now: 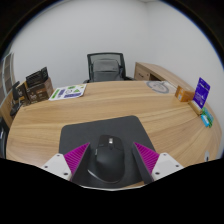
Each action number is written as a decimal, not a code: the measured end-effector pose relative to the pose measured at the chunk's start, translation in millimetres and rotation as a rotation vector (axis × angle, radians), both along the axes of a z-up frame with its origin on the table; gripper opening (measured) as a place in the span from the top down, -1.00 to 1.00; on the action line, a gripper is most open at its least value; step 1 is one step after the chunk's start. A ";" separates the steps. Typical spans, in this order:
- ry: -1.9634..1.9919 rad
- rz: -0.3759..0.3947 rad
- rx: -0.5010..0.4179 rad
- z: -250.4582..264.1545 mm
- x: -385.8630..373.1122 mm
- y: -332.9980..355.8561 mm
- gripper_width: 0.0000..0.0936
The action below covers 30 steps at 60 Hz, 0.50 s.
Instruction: Arrange mouse
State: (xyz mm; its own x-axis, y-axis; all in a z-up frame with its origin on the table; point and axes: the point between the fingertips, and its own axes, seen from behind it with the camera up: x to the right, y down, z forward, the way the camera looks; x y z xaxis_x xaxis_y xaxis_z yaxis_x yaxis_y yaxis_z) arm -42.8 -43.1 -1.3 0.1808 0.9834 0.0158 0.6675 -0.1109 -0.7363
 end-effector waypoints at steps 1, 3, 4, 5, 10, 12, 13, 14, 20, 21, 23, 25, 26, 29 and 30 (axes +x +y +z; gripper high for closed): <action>0.003 0.004 -0.001 2.9 1.4 -1.3 -0.85; 0.015 0.014 0.001 10.8 4.2 -3.7 -0.84; 0.021 0.018 0.007 15.1 6.4 -3.3 -0.83; 0.025 0.020 0.014 19.1 9.4 -3.1 -0.84; 0.015 0.028 0.029 39.1 33.1 -6.6 -0.84; 0.019 0.033 0.028 50.4 44.2 -10.4 -0.84; 0.019 0.039 0.029 56.1 49.7 -14.1 -0.84; 0.019 0.045 0.032 61.8 56.3 -16.3 -0.84; 0.018 0.070 0.059 100.1 101.6 -28.7 -0.84; 0.018 0.074 0.060 106.7 109.9 -31.2 -0.84; 0.019 0.082 0.057 120.3 126.4 -37.0 -0.84; 0.020 0.092 0.053 134.1 143.7 -44.1 -0.83; 0.021 0.098 0.050 140.3 152.4 -46.8 -0.83; 0.016 0.105 0.049 158.8 179.1 -52.3 -0.83; 0.014 0.106 0.052 165.0 188.2 -53.5 -0.83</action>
State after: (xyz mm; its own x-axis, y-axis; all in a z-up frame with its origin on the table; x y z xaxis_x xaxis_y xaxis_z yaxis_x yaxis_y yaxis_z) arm 145.3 -96.5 163.7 0.0768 0.9949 0.0652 0.6629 -0.0021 -0.7487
